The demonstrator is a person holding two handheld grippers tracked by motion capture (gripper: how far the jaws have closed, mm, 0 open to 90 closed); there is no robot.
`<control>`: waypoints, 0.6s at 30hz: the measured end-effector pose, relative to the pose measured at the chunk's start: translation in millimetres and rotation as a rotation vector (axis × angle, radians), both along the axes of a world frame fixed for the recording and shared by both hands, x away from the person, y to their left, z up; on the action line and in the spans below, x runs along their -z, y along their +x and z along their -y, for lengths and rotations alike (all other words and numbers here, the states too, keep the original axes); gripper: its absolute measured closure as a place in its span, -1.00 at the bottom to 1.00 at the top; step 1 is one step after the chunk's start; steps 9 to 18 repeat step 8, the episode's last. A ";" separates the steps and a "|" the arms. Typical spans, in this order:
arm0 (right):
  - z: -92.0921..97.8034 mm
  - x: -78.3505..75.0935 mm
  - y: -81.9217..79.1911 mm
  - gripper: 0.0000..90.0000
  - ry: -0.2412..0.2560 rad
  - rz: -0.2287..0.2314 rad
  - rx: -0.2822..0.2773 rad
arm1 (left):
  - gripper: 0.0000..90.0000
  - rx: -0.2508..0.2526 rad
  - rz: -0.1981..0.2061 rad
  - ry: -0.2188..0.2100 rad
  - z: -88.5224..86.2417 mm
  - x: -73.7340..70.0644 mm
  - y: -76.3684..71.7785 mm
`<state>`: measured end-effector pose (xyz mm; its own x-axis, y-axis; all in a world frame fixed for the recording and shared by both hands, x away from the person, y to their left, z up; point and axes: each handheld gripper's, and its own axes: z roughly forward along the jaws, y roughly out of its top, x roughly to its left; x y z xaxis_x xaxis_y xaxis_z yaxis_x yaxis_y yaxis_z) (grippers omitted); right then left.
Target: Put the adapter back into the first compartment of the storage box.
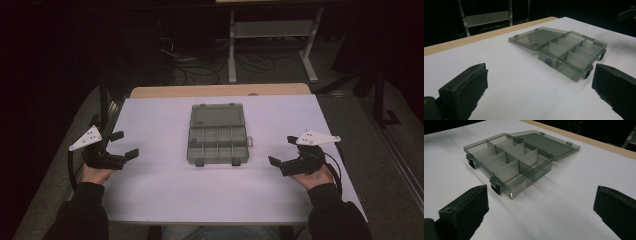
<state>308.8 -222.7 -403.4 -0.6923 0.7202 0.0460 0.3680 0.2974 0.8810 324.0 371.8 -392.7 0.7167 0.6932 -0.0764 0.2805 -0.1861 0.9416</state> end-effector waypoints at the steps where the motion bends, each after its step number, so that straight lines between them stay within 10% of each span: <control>1: 0.1 0.0 0.1 -1.00 0.000 0.000 -0.001 | -1.00 -0.006 0.004 -0.005 -1.3 0.5 -1.1; 18: -0.1 -0.4 0.3 -1.00 0.002 0.006 -0.006 | -1.00 -0.015 0.000 -0.047 -3.7 4.1 -4.1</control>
